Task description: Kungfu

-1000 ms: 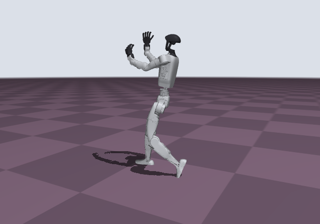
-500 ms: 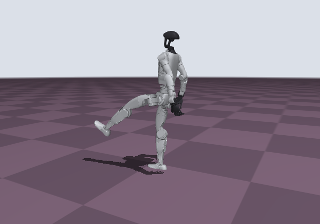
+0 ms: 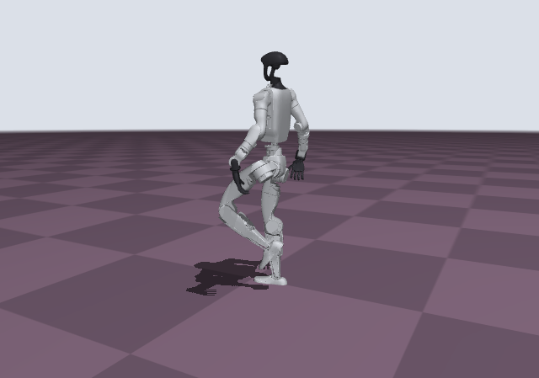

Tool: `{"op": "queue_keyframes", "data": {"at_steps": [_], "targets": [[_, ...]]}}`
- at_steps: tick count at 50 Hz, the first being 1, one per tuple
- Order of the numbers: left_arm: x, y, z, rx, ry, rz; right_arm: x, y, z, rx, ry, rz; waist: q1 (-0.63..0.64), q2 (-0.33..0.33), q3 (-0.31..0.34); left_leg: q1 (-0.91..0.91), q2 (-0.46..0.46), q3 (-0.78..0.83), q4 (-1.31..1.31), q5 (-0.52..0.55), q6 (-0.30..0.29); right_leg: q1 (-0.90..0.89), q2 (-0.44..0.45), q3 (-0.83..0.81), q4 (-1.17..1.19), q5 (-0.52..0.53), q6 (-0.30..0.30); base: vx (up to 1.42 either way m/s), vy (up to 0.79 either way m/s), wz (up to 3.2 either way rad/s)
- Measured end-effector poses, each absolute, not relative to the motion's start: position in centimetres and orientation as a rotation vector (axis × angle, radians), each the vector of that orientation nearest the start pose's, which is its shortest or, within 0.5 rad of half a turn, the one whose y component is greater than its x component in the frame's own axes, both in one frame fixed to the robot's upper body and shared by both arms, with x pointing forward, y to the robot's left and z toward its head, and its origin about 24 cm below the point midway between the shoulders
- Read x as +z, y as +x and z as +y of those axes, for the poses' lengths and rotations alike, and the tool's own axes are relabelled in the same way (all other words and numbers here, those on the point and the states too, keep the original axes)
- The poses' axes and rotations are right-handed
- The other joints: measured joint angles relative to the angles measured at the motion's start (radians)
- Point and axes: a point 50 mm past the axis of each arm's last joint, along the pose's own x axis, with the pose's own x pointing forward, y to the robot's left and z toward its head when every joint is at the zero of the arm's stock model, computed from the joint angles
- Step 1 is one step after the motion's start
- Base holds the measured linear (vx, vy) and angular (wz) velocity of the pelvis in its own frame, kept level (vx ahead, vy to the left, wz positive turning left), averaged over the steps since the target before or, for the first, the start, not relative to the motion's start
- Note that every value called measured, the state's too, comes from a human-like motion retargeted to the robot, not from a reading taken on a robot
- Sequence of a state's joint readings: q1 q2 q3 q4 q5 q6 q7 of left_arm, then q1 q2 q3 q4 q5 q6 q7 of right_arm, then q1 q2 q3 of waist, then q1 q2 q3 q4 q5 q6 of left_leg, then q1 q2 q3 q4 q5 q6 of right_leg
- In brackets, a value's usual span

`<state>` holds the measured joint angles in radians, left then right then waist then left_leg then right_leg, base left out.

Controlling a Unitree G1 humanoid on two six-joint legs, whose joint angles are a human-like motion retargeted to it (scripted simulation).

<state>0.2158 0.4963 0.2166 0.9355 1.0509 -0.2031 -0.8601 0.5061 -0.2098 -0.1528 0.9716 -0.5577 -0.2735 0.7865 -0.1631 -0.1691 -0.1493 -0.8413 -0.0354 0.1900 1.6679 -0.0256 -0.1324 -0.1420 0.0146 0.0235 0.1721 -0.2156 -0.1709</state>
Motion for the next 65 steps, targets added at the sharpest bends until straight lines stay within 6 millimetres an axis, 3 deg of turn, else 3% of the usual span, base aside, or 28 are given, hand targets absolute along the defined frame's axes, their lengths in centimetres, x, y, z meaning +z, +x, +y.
{"op": "queue_keyframes", "data": {"at_steps": [3, 5, 7, 9, 12, 15, 17, 20, 23, 25, 27, 28, 30, 32, 33, 35, 37, 40, 45, 48, 50, 52, 54, 55, 57, 59, 62, 65], "targets": [[-8.6, 14.7, 31.5, -0.775, 0.711, 1.226, -15.2, -7.2, -21.2, 0.533, -0.039, 1.448, 0.018, -0.006, 0.004, -0.015, -0.031, -0.019, -0.168, 0.007, -0.01, 0.007, 0.005, 0.005, -0.006, -0.012, 0.009, 0.13, -0.14, 0.25], [-5.5, 22.1, 28.6, -0.723, 0.689, 0.931, -15.6, -6.8, -21.5, 0.317, 0.017, 1.416, 0.026, 0.0, 0.019, -0.018, -0.042, -0.031, -0.304, 0.015, -0.019, 0.021, 0.018, 0.02, -0.01, -0.019, 0.013, 0.05, -0.08, 0.09], [-1.4, 28.3, 24.3, -0.718, 0.631, 0.625, -15.6, -5.1, -21.9, 0.085, 0.152, 1.292, 0.025, 0.014, 0.035, -0.012, -0.039, -0.039, -0.459, 0.039, -0.023, 0.039, 0.037, 0.038, -0.013, -0.026, 0.013, 0.07, -0.09, -0.17], [3.0, 32.5, 19.1, -0.756, 0.521, 0.332, -15.4, -2.4, -22.4, -0.113, 0.323, 1.106, 0.014, 0.03, 0.048, 0.002, -0.034, -0.051, -0.631, 0.064, -0.037, 0.057, 0.056, 0.062, -0.014, -0.033, 0.012, 0.09, -0.08, -0.54], [9.4, 35.4, 11.5, -0.852, 0.273, -0.046, -14.6, 3.6, -22.9, -0.288, 0.581, 0.779, -0.012, 0.062, 0.072, 0.036, -0.022, -0.099, -0.899, 0.111, -0.066, 0.083, 0.086, 0.115, -0.01, -0.043, 0.009, 0.06, -0.03, -1.23], [14.4, 35.7, 6.7, -0.958, 0.001, -0.291, -12.7, 11.0, -22.6, -0.288, 0.795, 0.479, -0.047, 0.109, 0.104, 0.079, -0.012, -0.223, -1.129, 0.195, -0.12, 0.104, 0.116, 0.184, 0.005, -0.049, 0.005, 0.04, 0.09, -2.08], [16.1, 35.3, 5.5, -1.04, -0.145, -0.367, -10.9, 16.2, -21.5, -0.195, 0.899, 0.354, -0.064, 0.133, 0.132, 0.13, -0.02, -0.32, -1.245, 0.23, -0.129, 0.106, 0.095, 0.241, 0.048, -0.071, 0.014, 0.13, 0.36, -2.94], [16.1, 34.3, 5.3, -1.173, -0.292, -0.38, -8.3, 22.3, -17.9, 0.031, 1.0, 0.297, -0.048, 0.152, 0.163, 0.23, 0.0, -0.483, -1.352, 0.24, -0.129, 0.083, 0.069, 0.406, 0.131, -0.105, 0.033, 0.29, 0.42, -3.92], [13.3, 33.0, 6.1, -1.252, -0.324, -0.298, -6.6, 25.3, -12.3, 0.317, 0.996, 0.39, 0.014, 0.156, 0.199, 0.386, 0.017, -0.66, -1.407, 0.299, -0.129, 0.036, 0.081, 0.643, 0.239, -0.152, 0.057, 0.38, 0.46, -4.6], [10.6, 31.9, 6.6, -1.295, -0.274, -0.213, -5.6, 26.4, -9.0, 0.503, 0.947, 0.458, 0.035, 0.146, 0.22, 0.446, 0.003, -0.523, -1.411, 0.166, -0.129, -0.026, 0.031, 0.765, 0.323, -0.212, 0.121, 0.25, 0.58, -3.9], [5.9, 29.9, 6.2, -1.317, -0.236, -0.046, -5.6, 25.8, -6.1, 0.655, 0.919, 0.535, 0.062, 0.155, 0.204, 0.381, 0.124, -0.454, -1.348, -0.101, -0.122, -0.166, 0.121, 0.767, 0.411, -0.171, 0.152, -0.05, 0.03, -3.25], [3.5, 28.6, 5.6, -1.327, -0.253, 0.044, -5.7, 25.4, -5.3, 0.714, 0.895, 0.573, 0.071, 0.154, 0.197, 0.365, 0.142, -0.358, -1.309, -0.184, -0.105, -0.22, 0.113, 0.771, 0.435, -0.157, 0.198, 0.1, 0.23, -2.05], [-0.1, 26.4, 4.7, -1.356, -0.33, 0.194, -5.7, 24.8, -4.0, 0.831, 0.84, 0.61, -0.034, 0.184, 0.21, 0.231, 0.084, -0.46, -1.141, -0.267, -0.124, -0.32, 0.069, 0.617, 0.459, -0.106, 0.279, -0.03, 0.37, -0.45], [-2.4, 25.0, 3.9, -1.341, -0.45, 0.304, -5.4, 24.6, -2.7, 0.904, 0.759, 0.609, -0.029, 0.154, 0.263, 0.171, 0.082, -0.322, -1.077, -0.312, -0.085, -0.443, -0.024, 0.425, 0.489, -0.05, 0.29, -0.35, 0.42, -1.08], [-2.9, 24.6, 3.6, -1.33, -0.503, 0.332, -5.5, 24.6, -2.9, 0.899, 0.726, 0.6, -0.032, 0.157, 0.28, 0.156, 0.102, -0.274, -1.049, -0.345, -0.075, -0.488, -0.085, 0.297, 0.49, -0.031, 0.271, -0.25, 0.45, -1.19], [-3.4, 23.8, 2.2, -1.271, -0.615, 0.329, -5.9, 24.5, -3.5, 0.866, 0.664, 0.58, 0.003, 0.106, 0.281, 0.125, 0.074, -0.187, -0.978, -0.402, -0.052, -0.571, -0.164, 0.24, 0.49, -0.006, 0.234, 0.0, 0.39, -1.58], [-3.6, 23.9, 2.5, -1.179, -0.695, 0.328, -6.6, 24.1, -4.5, 0.819, 0.601, 0.557, 0.041, 0.048, 0.24, 0.092, 0.033, -0.134, -0.929, -0.431, -0.036, -0.626, -0.168, 0.373, 0.469, -0.003, 0.299, 0.27, 0.38, -1.67], [-3.1, 25.3, 4.5, -1.103, -0.756, 0.356, -6.6, 24.0, -5.9, 0.84, 0.437, 0.473, 0.031, 0.048, 0.214, 0.07, 0.03, -0.117, -0.865, -0.463, -0.006, -0.624, -0.203, 0.373, 0.393, 0.03, 0.333, 0.22, 0.45, -0.73], [-0.4, 28.8, 8.8, -1.075, -0.683, 0.35, -4.2, 24.6, -7.0, 1.043, 0.1, 0.234, 0.001, 0.053, 0.17, 0.153, 0.024, -0.097, -0.875, -0.473, 0.019, -0.501, -0.231, 0.409, 0.252, 0.082, 0.361, 0.4, 0.39, -0.5], [1.0, 30.6, 11.2, -1.035, -0.564, 0.376, -0.8, 25.6, -7.3, 1.106, -0.012, -0.019, 0.009, 0.04, 0.153, 0.233, 0.008, -0.106, -0.917, -0.447, 0.039, -0.401, -0.251, 0.379, 0.181, 0.22, 0.409, 0.45, 0.39, -0.21], [1.1, 31.3, 13.1, -0.986, -0.479, 0.417, 2.3, 26.7, -7.6, 1.123, -0.042, -0.194, 0.024, 0.054, 0.142, 0.288, 0.055, -0.149, -0.944, -0.428, 0.057, -0.353, -0.205, 0.234, 0.171, 0.39, 0.433, 0.48, -0.06, -0.3], [0.5, 31.5, 14.8, -0.905, -0.409, 0.479, 6.9, 28.5, -8.6, 1.14, -0.05, -0.384, 0.048, 0.06, 0.136, 0.336, 0.125, -0.154, -0.999, -0.399, 0.048, -0.384, -0.145, 0.021, 0.211, 0.573, 0.433, 0.29, -0.37, -0.79], [-1.0, 31.1, 15.6, -0.814, -0.385, 0.552, 12.6, 30.2, -10.0, 1.146, -0.047, -0.56, 0.062, 0.067, 0.114, 0.399, 0.121, -0.09, -1.107, -0.34, 0.096, -0.439, -0.203, -0.199, 0.279, 0.635, 0.433, 0.16, 0.68, -1.13], [-2.1, 30.5, 15.6, -0.775, -0.39, 0.593, 15.6, 30.7, -10.6, 1.149, -0.042, -0.645, 0.074, 0.072, 0.092, 0.442, 0.096, -0.039, -1.181, -0.306, 0.137, -0.465, -0.274, -0.32, 0.335, 0.612, 0.433, 0.28, 1.07, -0.89], [-4.9, 28.1, 14.7, -0.758, -0.435, 0.71, 22.2, 31.8, -12.1, 1.096, -0.064, -0.827, 0.053, 0.089, 0.068, 0.549, 0.044, -0.012, -1.339, -0.237, 0.185, -0.523, -0.362, -0.412, 0.593, 0.451, 0.433, 0.27, 0.92, 0.11], [-7.5, 24.9, 13.3, -0.814, -0.483, 0.837, 29.1, 32.1, -13.8, 1.0, -0.114, -1.01, 0.015, 0.119, 0.054, 0.619, 0.035, -0.018, -1.442, -0.19, 0.212, -0.595, -0.357, -0.429, 0.85, 0.32, 0.433, 0.24, 0.4, 0.99], [-10.7, 18.9, 11.0, -0.974, -0.567, 1.049, 38.2, 30.4, -16.8, 0.853, -0.177, -1.216, -0.005, 0.148, 0.017, 0.631, 0.06, -0.043, -1.514, -0.146, 0.229, -0.723, -0.29, -0.466, 1.157, 0.156, 0.433, 0.27, -0.14, 0.83], [-12.3, 13.3, 9.8, -1.143, -0.676, 1.248, 44.5, 27.4, -20.1, 0.714, -0.216, -1.341, -0.035, 0.153, -0.011, 0.612, 0.063, -0.115, -1.536, -0.126, 0.245, -0.809, -0.28, -0.518, 1.387, 0.034, 0.433, 0.24, -0.22, 1.11]]}}
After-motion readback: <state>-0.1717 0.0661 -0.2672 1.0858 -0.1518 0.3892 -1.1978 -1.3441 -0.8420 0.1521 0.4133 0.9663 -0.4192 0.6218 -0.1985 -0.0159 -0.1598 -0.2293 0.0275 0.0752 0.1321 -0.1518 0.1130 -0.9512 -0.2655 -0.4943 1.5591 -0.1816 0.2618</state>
